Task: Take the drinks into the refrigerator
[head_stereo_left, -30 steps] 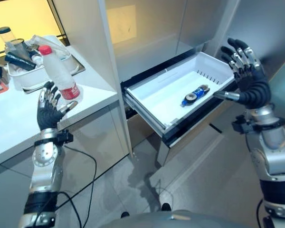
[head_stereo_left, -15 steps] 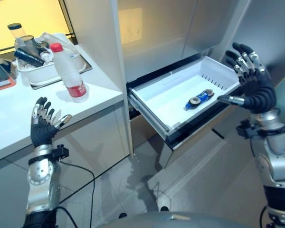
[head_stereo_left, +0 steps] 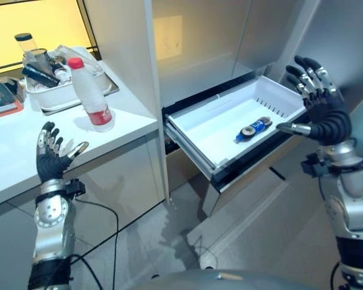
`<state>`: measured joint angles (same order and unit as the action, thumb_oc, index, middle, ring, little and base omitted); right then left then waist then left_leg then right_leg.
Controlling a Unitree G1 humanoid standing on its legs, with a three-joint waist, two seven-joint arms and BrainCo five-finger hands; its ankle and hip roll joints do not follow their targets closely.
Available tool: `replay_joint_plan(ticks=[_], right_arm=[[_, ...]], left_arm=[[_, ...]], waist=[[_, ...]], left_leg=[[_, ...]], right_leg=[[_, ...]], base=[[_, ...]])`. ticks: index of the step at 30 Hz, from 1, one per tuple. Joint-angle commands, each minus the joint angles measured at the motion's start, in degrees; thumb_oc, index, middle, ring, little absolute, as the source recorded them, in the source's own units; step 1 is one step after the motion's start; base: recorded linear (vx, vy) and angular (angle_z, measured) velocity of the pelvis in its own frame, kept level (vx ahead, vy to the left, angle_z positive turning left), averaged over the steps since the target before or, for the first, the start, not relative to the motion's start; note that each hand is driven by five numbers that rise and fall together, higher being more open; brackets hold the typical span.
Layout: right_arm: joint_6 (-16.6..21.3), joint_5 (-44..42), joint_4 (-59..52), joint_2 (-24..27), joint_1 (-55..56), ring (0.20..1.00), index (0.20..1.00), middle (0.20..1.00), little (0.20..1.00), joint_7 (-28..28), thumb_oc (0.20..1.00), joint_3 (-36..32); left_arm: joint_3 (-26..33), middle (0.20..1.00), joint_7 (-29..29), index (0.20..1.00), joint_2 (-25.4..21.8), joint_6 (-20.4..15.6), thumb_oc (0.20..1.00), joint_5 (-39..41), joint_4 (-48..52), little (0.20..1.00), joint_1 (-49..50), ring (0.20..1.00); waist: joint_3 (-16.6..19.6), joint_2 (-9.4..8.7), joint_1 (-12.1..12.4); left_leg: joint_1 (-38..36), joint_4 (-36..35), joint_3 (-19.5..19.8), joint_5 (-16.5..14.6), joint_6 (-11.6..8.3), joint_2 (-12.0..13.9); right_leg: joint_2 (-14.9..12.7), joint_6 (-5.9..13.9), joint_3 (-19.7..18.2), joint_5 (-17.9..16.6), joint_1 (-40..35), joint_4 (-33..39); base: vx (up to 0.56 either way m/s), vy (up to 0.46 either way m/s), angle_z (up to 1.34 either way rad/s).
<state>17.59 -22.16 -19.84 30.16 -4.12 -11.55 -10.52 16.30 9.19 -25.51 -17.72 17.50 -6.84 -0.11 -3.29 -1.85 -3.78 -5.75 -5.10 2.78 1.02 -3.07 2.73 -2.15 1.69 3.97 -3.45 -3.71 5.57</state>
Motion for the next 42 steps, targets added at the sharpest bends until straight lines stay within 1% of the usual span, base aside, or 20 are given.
replay_joint_plan(ticks=[1,6,10,14,19,27,36,42], right_arm=[[1.0,-2.8,-2.5,-0.7,-1.9,1.000,1.000,1.000,1.000,-0.3,1.000,-0.5],[0.5,-3.7,-2.8,-0.1,-2.1,1.000,1.000,1.000,1.000,-0.9,1.000,0.0],[0.4,-4.0,-3.2,0.0,-1.9,1.000,1.000,1.000,1.000,-1.3,1.000,0.2],[0.2,-4.6,-3.4,0.3,-2.0,1.000,1.000,1.000,1.000,-1.7,1.000,0.7],[-0.1,-5.0,-4.1,0.4,-1.9,1.000,1.000,1.000,1.000,-2.2,1.000,0.5],[-0.2,-5.6,-5.1,0.3,-2.3,1.000,1.000,1.000,1.000,-2.7,1.000,0.3],[-0.4,-6.1,-6.2,0.8,-3.0,1.000,1.000,1.000,1.000,-3.3,1.000,0.5],[-0.3,-6.2,-6.2,0.9,-3.0,1.000,1.000,1.000,1.000,-3.3,1.000,0.2]], left_arm=[[-2.1,1.000,0.9,1.000,-6.1,-1.3,1.000,-0.6,-5.1,1.000,-8.9,1.000],[-3.5,1.000,1.7,1.000,-9.1,-0.3,1.000,-3.3,-7.5,1.000,-12.4,1.000],[-4.1,1.000,1.8,1.000,-9.7,0.0,1.000,-2.6,-9.9,1.000,-14.1,1.000],[-6.2,1.000,1.2,1.000,-11.0,1.1,1.000,-3.9,-12.5,1.000,-16.1,1.000],[-7.3,1.000,-0.4,1.000,-9.8,1.9,1.000,-3.2,-13.3,1.000,-16.0,1.000],[-7.8,1.000,-1.2,1.000,-8.1,2.4,1.000,-2.7,-15.0,1.000,-15.1,1.000],[-7.3,1.000,-1.1,1.000,-5.5,2.5,1.000,0.7,-16.0,1.000,-14.3,1.000],[-7.9,1.000,-1.4,1.000,-5.0,2.6,1.000,1.2,-15.7,1.000,-14.7,1.000]], waist=[[0.1,-1.59,-1.4],[0.1,-1.28,-2.2],[0.2,-1.12,-2.5],[0.3,-0.94,-3.0],[0.4,-0.95,-3.2],[0.5,-0.99,-3.5],[0.7,-1.04,-3.6],[0.8,-1.32,-3.7]], left_leg=[[-3.4,2.0,1.0,-7.8,2.80,-1.3],[-3.7,1.9,0.7,-7.9,2.63,-1.1],[-3.9,1.8,0.5,-7.8,2.55,-1.1],[-4.2,1.8,0.2,-7.9,2.49,-1.0],[-4.4,1.9,0.1,-8.0,2.47,-1.0],[-4.5,2.3,-0.2,-8.2,2.46,-0.9],[-4.7,3.3,-0.9,-8.9,2.47,-0.7],[-4.6,3.6,-0.9,-9.1,2.37,-0.7]], right_leg=[[-2.1,2.59,2.0,10.8,-4.5,-5.6],[-2.0,2.60,1.8,10.9,-4.4,-5.9],[-1.9,2.60,1.7,11.0,-4.5,-5.8],[-1.9,2.62,1.3,10.9,-4.6,-5.8],[-1.8,2.56,1.1,10.9,-4.8,-5.7],[-1.7,2.39,0.6,11.0,-4.8,-5.8],[-1.4,2.13,0.0,11.4,-4.7,-6.6],[-1.2,2.01,-0.2,11.5,-4.8,-6.5]], base=[[0.00,0.000,0.00],[0.00,-0.003,-0.02],[0.00,0.000,0.00],[0.00,0.000,0.00],[0.00,0.000,0.00],[0.00,0.000,0.00],[0.00,-0.002,-0.01],[0.00,-0.005,-0.04]])
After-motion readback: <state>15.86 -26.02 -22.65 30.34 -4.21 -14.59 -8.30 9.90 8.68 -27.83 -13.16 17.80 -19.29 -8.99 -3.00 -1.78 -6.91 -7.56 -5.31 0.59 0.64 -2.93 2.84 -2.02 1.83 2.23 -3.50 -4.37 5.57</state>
